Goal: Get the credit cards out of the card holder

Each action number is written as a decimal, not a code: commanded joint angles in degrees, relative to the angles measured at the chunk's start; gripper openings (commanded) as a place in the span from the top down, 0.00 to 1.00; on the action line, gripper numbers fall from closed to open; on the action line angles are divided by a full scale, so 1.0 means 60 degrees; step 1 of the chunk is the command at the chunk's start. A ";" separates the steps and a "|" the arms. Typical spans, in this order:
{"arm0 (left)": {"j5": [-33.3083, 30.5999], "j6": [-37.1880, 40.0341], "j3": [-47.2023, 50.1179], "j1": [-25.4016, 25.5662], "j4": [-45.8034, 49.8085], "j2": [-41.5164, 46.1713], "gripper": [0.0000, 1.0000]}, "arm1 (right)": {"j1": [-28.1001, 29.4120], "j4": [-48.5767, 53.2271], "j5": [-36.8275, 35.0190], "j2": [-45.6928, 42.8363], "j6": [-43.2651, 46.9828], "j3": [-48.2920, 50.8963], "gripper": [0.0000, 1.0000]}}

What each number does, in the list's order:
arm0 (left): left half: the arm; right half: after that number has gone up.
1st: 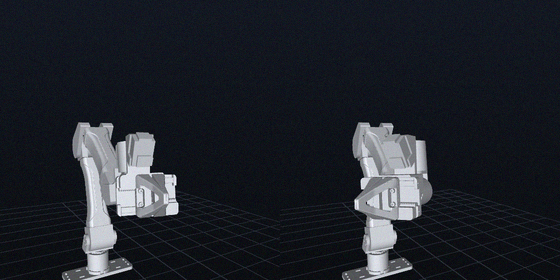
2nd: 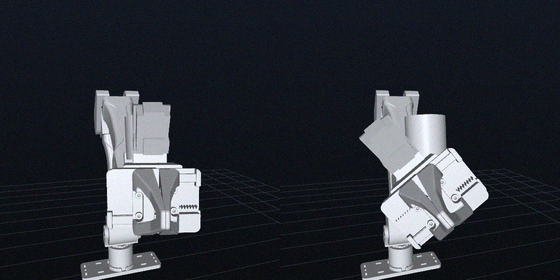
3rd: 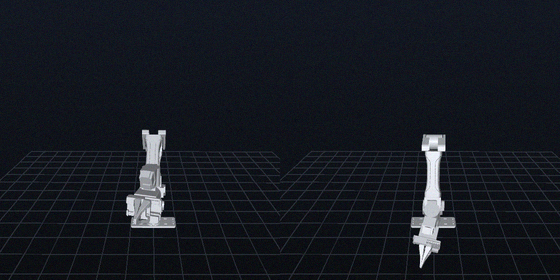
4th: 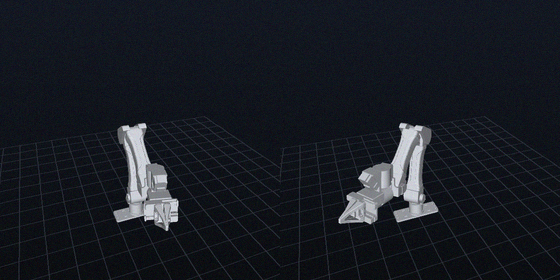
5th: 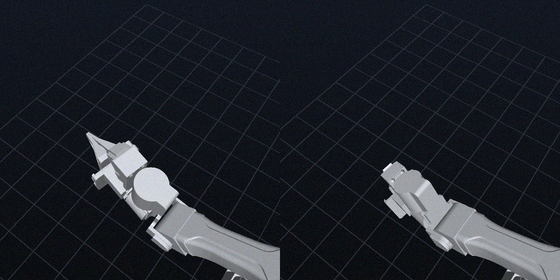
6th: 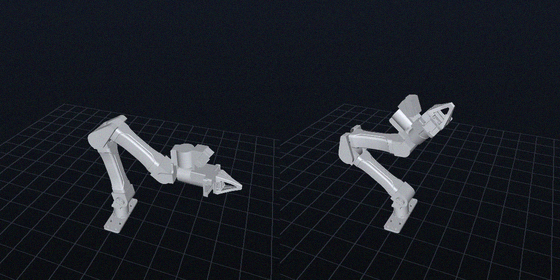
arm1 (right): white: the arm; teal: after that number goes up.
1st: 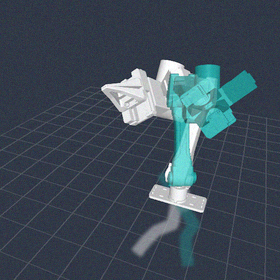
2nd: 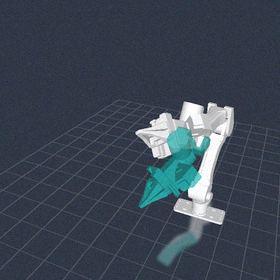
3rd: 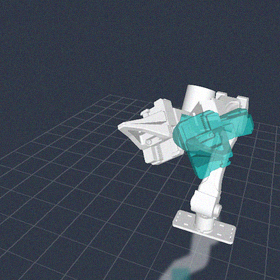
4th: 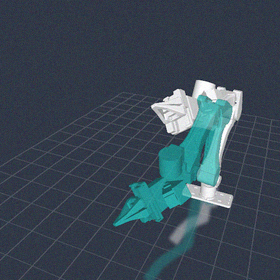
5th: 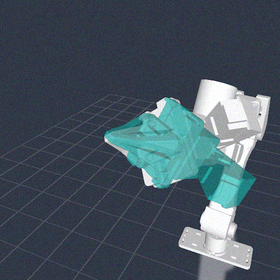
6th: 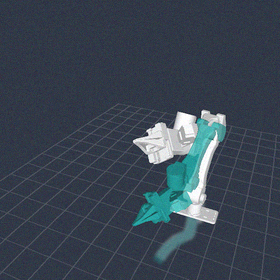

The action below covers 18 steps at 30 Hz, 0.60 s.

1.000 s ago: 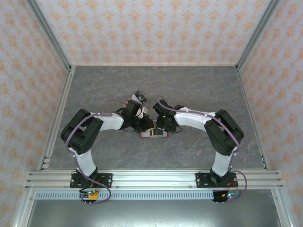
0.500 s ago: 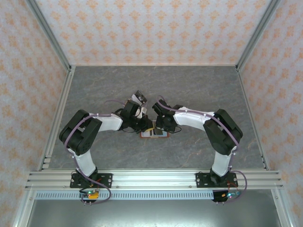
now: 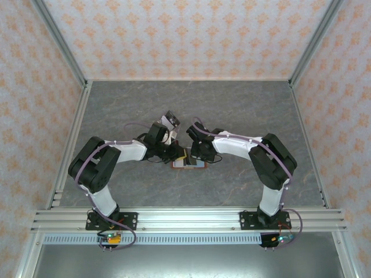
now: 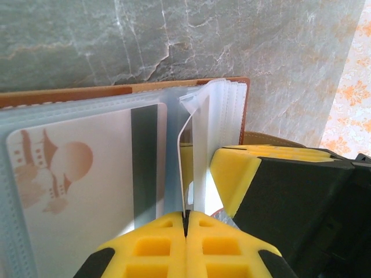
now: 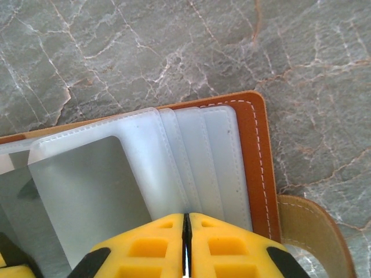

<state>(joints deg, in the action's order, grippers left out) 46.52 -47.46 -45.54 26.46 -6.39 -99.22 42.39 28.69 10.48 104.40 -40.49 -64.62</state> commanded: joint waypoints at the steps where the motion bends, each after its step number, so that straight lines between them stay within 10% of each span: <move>1: -0.0163 0.0474 0.0089 -0.0188 0.0553 0.0561 1.00 | -0.0056 0.0674 -0.0650 0.0338 -0.0113 0.0326 0.89; 11: -0.0545 0.1404 0.0077 -0.1056 0.2023 0.1792 1.00 | -0.0183 -0.0440 0.0027 -0.1258 0.0594 0.0228 0.75; 18: -0.0811 0.1493 -0.0346 -0.1405 0.2872 0.3119 1.00 | -0.0697 -0.2279 0.1900 -0.2652 0.0489 0.0851 0.42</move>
<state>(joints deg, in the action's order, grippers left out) 43.27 -39.38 -45.45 18.61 7.84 -83.83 39.27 21.02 16.82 91.35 -37.30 -61.08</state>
